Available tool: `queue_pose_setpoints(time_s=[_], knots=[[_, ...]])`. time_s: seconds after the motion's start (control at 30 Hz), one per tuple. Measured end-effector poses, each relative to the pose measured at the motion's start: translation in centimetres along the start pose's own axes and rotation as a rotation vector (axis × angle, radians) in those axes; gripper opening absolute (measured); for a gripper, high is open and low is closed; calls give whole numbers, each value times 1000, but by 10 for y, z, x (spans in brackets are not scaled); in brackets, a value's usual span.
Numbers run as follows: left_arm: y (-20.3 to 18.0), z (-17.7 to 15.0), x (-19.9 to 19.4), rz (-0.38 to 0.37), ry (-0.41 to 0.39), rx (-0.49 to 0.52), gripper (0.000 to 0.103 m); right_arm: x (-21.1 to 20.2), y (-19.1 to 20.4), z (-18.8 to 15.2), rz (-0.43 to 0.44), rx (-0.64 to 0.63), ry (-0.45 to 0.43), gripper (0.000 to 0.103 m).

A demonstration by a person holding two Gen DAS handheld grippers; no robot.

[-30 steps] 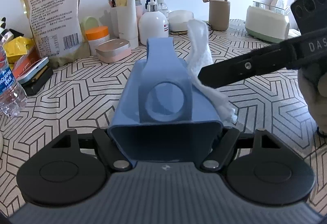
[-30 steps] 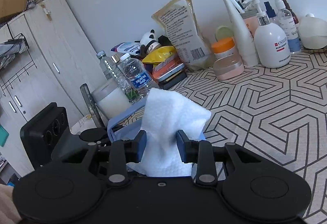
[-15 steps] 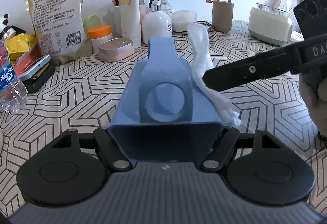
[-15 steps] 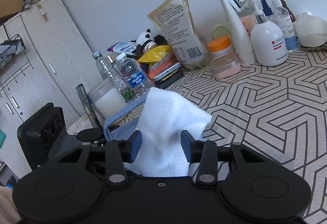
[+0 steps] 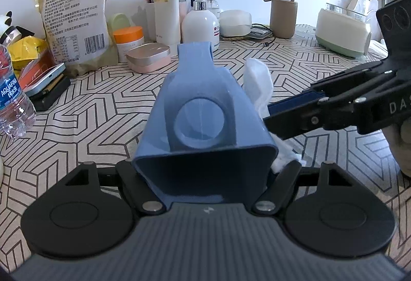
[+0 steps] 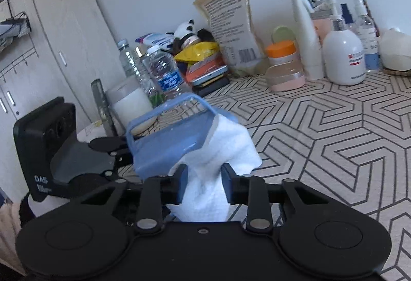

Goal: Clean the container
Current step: 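Sweep the tissue back and forth over the container's side, right tool, then wipe the tissue over the container's rim and wall with the right tool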

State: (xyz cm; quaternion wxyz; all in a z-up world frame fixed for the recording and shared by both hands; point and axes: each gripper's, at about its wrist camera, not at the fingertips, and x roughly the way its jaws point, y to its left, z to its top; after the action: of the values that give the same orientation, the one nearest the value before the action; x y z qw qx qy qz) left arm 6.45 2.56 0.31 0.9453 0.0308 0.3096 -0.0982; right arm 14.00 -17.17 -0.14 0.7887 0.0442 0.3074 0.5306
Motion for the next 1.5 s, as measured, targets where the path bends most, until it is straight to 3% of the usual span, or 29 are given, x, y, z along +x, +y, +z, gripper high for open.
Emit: queue_pose_setpoints(time_s=[0.33,0.67,0.8,0.97,1.27,1.5], knots=[[-5,0,-1,4,0,5,74,-2,-7,1,29,54,-12,34],[-5,0,0,14,3,15,74,-9,3,3,58,23,-41,34],[-4,0,0,14,3,14,74,-3,-1,2,-10,11,-8,34],[-3,0,0,13,4,18,75,6,-9,0,-36,26,27,34],[0,1,0,0,-2,7,75,-8,-2,4,84,45,-33,34],[3,0,-2,-4,-10,-12,75,-8,8,4,98,-1,-23,34]])
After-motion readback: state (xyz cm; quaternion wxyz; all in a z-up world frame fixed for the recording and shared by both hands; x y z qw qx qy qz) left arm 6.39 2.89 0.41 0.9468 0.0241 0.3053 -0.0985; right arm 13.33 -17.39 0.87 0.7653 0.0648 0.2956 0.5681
